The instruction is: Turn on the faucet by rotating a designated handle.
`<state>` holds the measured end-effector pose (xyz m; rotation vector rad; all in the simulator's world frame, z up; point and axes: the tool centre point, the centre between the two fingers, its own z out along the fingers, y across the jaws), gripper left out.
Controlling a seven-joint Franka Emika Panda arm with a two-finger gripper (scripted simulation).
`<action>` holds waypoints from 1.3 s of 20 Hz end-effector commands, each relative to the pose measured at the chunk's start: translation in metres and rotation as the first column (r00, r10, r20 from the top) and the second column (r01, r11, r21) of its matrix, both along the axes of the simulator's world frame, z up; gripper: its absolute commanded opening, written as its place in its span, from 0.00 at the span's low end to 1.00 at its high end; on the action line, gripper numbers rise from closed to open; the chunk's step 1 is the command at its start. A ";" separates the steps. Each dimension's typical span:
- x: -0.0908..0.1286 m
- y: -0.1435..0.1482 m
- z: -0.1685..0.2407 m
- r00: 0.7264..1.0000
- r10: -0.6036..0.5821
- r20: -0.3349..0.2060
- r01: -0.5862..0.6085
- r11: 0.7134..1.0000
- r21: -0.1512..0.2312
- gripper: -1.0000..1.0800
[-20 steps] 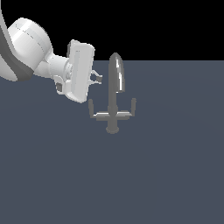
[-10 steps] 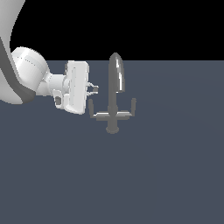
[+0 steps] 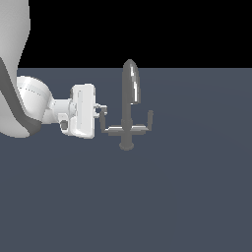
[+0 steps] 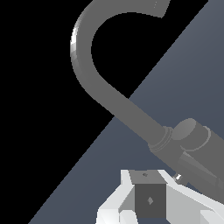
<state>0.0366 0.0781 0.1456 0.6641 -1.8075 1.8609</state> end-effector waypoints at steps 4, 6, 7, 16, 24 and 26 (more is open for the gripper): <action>0.002 0.005 -0.011 0.997 0.025 -0.073 -0.027 0.999 -0.034 0.00; 0.003 0.006 -0.013 0.996 0.029 -0.087 -0.033 0.999 -0.040 0.00; 0.003 0.006 -0.014 0.995 0.030 -0.092 -0.034 0.999 -0.042 0.00; -0.002 0.006 -0.014 0.995 0.032 -0.098 -0.037 0.998 -0.045 0.00; -0.022 0.004 -0.006 0.995 0.032 -0.098 -0.037 0.998 -0.045 0.00; -0.027 0.004 -0.004 0.995 0.032 -0.098 -0.037 0.998 -0.045 0.00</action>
